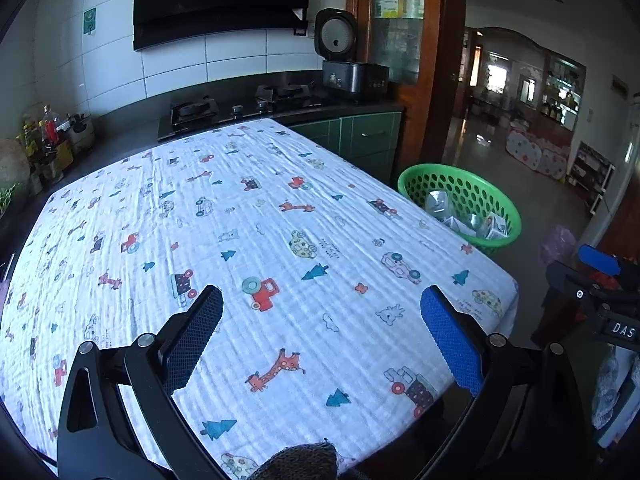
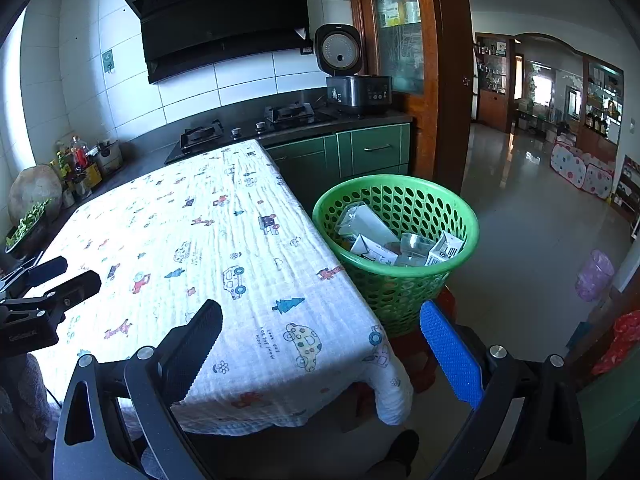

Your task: Collect trash

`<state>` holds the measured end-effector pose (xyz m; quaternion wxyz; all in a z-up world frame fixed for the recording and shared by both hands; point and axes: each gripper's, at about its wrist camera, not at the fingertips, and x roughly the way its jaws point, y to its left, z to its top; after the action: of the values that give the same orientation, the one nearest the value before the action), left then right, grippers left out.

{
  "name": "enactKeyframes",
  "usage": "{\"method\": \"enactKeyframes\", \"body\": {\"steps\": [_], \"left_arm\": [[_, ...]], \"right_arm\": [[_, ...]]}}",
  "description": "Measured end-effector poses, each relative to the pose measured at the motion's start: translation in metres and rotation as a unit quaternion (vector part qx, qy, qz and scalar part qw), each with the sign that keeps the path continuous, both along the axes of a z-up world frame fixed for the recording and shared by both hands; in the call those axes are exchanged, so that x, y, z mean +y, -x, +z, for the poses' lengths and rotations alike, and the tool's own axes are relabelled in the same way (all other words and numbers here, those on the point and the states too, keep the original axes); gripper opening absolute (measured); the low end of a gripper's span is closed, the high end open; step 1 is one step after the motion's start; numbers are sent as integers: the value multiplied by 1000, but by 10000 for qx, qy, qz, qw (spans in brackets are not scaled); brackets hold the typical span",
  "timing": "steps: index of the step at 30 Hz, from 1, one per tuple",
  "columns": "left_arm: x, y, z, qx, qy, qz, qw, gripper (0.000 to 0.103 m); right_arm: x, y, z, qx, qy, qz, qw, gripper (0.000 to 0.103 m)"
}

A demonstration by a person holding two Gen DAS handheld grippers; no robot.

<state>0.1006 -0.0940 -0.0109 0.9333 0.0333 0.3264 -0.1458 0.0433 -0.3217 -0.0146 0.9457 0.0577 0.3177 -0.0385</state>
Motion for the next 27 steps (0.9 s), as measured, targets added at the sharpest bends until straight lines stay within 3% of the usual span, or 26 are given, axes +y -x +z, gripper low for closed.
{"method": "enactKeyframes", "body": {"steps": [27], "left_arm": [[7, 9, 0, 13, -34, 115, 9999, 98]], "right_arm": [[13, 0, -2, -8, -17, 249, 9997, 96]]}}
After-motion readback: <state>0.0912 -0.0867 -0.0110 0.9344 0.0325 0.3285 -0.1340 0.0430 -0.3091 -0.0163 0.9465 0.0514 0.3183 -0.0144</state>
